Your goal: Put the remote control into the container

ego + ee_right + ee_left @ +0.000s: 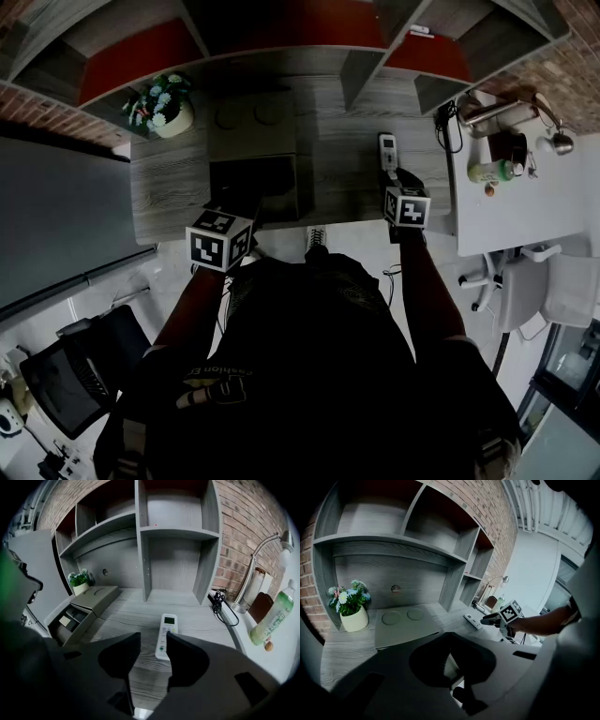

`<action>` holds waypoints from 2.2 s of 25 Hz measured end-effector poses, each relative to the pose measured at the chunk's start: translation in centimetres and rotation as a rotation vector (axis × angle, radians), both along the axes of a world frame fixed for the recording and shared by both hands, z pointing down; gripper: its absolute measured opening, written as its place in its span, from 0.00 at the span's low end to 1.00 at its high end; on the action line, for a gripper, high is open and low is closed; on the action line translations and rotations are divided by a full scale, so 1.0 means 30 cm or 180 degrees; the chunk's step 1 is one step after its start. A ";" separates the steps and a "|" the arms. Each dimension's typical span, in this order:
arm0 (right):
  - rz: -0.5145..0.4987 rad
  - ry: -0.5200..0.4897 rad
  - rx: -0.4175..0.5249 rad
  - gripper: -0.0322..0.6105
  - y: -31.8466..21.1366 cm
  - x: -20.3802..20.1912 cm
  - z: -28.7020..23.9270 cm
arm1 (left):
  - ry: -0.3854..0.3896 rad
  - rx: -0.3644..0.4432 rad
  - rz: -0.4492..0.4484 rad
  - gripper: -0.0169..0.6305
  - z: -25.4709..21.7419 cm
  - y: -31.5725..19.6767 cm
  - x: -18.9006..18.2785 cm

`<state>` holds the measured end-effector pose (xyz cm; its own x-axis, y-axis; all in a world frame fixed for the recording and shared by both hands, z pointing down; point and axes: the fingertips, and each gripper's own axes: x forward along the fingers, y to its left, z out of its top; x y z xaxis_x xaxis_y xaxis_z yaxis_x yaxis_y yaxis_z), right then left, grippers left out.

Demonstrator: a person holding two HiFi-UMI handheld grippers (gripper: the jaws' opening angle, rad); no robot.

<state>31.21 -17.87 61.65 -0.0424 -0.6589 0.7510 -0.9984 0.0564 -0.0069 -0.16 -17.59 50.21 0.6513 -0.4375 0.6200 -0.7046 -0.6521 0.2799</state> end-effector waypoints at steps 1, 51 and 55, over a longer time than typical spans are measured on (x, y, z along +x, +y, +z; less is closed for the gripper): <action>-0.0016 0.0034 -0.0043 0.30 -0.014 0.018 0.025 | -0.0010 -0.0002 -0.0022 0.04 0.002 -0.005 0.006; -0.0576 -0.0794 -0.0298 0.42 -0.090 -0.272 0.044 | 0.0054 -0.0037 -0.0751 0.04 -0.014 0.003 -0.248; -0.1607 -0.0491 -0.0147 0.42 -0.073 -0.545 -0.040 | 0.0062 -0.0046 -0.0791 0.04 -0.010 0.029 -0.325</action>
<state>14.86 -20.06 60.45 -0.4581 -0.4944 0.7387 -0.8343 0.5260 -0.1652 -9.90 -16.72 49.91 0.5366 -0.5769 0.6158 -0.8372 -0.4553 0.3031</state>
